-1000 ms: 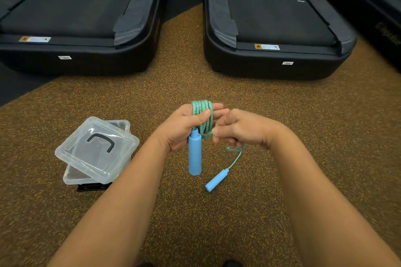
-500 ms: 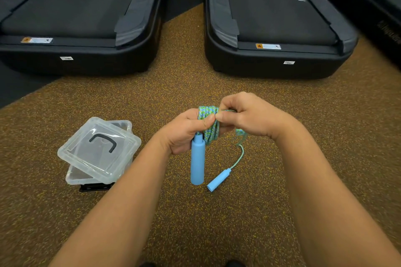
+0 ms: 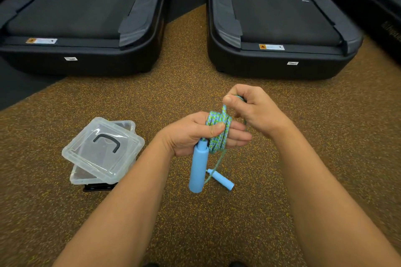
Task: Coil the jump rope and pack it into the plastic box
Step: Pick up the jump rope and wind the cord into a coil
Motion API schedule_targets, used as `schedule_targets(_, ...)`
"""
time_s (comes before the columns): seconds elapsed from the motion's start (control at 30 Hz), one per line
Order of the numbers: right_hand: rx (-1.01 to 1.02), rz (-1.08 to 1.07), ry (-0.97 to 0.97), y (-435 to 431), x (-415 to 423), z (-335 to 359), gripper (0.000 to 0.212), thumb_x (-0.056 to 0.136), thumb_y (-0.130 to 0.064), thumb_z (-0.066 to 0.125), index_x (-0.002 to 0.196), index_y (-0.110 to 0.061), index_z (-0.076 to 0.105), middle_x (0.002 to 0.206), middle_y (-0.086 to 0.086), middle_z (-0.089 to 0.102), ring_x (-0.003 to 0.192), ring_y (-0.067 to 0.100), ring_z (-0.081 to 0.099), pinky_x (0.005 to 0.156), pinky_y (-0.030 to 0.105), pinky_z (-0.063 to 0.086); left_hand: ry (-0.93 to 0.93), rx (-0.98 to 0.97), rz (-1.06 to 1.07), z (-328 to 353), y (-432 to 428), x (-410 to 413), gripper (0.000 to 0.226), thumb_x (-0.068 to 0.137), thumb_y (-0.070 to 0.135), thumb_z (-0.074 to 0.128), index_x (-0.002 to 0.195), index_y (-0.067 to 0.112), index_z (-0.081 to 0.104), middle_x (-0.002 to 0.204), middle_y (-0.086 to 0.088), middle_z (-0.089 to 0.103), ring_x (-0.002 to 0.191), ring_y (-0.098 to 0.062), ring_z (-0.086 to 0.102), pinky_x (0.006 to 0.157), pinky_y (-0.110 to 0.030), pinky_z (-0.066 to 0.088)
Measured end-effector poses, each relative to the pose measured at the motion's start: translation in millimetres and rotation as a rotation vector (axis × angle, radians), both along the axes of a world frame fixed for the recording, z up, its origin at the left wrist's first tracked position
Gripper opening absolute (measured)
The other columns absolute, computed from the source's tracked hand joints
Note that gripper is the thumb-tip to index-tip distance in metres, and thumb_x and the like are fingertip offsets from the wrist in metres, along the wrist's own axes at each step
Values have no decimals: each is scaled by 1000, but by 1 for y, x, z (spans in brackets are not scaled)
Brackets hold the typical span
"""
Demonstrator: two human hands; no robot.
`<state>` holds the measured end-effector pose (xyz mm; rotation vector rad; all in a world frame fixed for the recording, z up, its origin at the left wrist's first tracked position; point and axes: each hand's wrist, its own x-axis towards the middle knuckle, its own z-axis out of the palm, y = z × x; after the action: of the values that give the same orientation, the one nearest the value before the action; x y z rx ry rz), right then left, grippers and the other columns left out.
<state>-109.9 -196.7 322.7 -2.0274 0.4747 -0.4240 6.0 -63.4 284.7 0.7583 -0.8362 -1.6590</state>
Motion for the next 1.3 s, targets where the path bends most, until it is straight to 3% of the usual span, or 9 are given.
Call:
schedule_targets(0.13, 238, -63, -86, 3, 0, -12, 24, 93, -15, 55, 69, -17, 52, 56, 0, 41, 46, 4, 39, 44, 18, 34, -2, -42, -32, 3, 0, -1, 47, 88, 8, 53, 128, -14, 44, 123, -26, 59, 123, -45, 49, 109, -49, 34)
schedule_targets(0.3, 399, -51, -96, 7, 1, -29, 35, 96, -17, 50, 61, -21, 54, 52, -11, 46, 48, 1, 39, 45, 14, 35, 58, -96, -35, 10, 0, -2, 49, 85, 6, 58, 127, -15, 44, 122, -26, 60, 117, -40, 55, 104, -46, 41)
schedule_targets(0.47, 611, 57, 1, 16, 1, -40, 31, 99, -5, 36, 75, -7, 55, 48, -11, 54, 39, 2, 47, 35, 15, 36, 90, -118, 29, 10, 1, -2, 46, 83, 4, 61, 123, -14, 49, 117, -27, 63, 111, -37, 60, 98, -45, 47)
schedule_targets(0.6, 470, 68, 124, 22, 1, -56, 32, 98, -6, 37, 88, -16, 65, 66, 8, 57, 56, 16, 49, 52, 27, 42, 116, -94, 121, 8, 1, 1, 37, 86, -2, 46, 121, -12, 51, 115, -26, 64, 110, -38, 61, 98, -44, 47)
schedule_targets(0.7, 459, 152, 239, 23, -1, -59, 22, 98, -13, 43, 84, -15, 59, 54, -1, 51, 50, 12, 43, 61, 38, 44, 111, -86, 223, 5, 1, 6, 39, 88, -3, 40, 126, -12, 44, 119, -24, 63, 115, -37, 58, 99, -43, 46)
schedule_targets(0.8, 498, 298, 343, 24, -6, -56, 22, 98, -15, 46, 81, -16, 61, 55, -2, 58, 53, 19, 49, 56, 27, 45, 114, -96, 326, 1, 0, 10, 42, 89, -2, 40, 129, -11, 41, 124, -24, 60, 122, -38, 53, 102, -42, 44)
schedule_targets(0.93, 469, 367, 497, 24, -8, -53, 36, 98, -18, 47, 67, -23, 65, 62, 6, 61, 47, 17, 53, 55, 28, 37, 93, -104, 414, 0, -2, 14, 43, 87, 0, 44, 129, -9, 42, 127, -23, 58, 124, -37, 51, 106, -41, 41)
schedule_targets(1.13, 427, 356, 625, 21, -6, -29, 20, 93, -6, 51, 109, -2, 61, 55, 7, 52, 35, 11, 44, 46, 22, 45, -16, -32, 441, -6, -5, 15, 43, 85, 0, 47, 127, -7, 46, 125, -22, 60, 122, -32, 55, 105, -36, 42)
schedule_targets(1.3, 237, 318, 674, 13, -8, -1, 22, 86, -3, 55, 100, -15, 67, 55, 1, 44, 37, 10, 40, 45, 25, 47, -75, 1, 388, -7, -4, 15, 45, 85, 0, 48, 130, -6, 44, 125, -16, 61, 118, -27, 58, 98, -32, 48)
